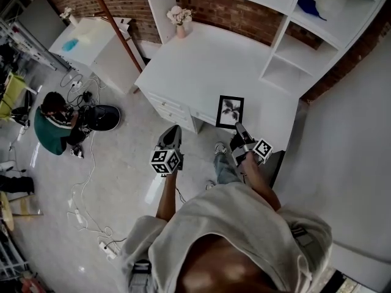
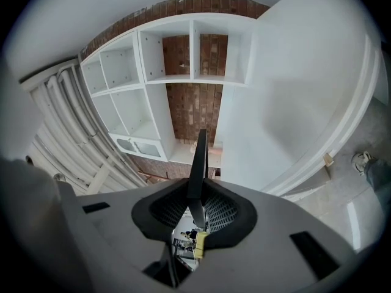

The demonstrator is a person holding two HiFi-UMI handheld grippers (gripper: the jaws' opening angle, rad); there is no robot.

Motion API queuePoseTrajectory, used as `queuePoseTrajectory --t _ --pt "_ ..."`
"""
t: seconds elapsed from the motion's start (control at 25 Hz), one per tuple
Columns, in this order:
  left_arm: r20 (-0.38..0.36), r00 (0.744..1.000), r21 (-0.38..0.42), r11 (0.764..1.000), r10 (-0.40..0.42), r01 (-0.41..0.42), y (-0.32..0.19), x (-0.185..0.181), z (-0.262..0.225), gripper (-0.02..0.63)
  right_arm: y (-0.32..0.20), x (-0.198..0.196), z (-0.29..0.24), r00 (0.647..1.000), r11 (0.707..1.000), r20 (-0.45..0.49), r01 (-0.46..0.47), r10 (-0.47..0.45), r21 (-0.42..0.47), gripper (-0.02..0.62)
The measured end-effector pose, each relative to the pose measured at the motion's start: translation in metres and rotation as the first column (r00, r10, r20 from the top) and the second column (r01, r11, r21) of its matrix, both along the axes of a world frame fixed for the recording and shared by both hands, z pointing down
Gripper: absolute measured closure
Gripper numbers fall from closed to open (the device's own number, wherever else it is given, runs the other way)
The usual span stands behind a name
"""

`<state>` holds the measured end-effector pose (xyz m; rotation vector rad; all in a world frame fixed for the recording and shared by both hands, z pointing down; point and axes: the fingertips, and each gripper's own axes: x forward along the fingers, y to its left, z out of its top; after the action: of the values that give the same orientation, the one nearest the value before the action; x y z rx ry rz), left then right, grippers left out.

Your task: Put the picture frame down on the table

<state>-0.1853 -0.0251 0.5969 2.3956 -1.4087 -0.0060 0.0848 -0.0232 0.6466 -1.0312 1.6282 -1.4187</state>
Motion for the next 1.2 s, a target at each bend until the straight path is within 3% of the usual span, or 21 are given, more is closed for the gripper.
queuePoseTrajectory --t 0.44,0.84,1.2 --pt "0.017 1.0 -0.012 1.0 -0.022 0.022 -0.086 0.009 0.006 0.589 -0.092 0.006 0.011 1.0 1.0 0.011 0.028 -0.028 -0.008 0.509" --pt "0.029 0.998 -0.003 0.999 -0.048 0.048 -0.182 0.035 -0.007 0.589 -0.199 0.025 -0.006 0.998 0.997 0.014 0.069 -0.069 0.02 0.509" --pt "0.044 0.996 -0.013 0.997 -0.073 0.073 -0.239 0.054 -0.01 0.589 -0.267 0.038 -0.014 0.994 0.993 0.007 0.11 -0.111 0.038 0.509"
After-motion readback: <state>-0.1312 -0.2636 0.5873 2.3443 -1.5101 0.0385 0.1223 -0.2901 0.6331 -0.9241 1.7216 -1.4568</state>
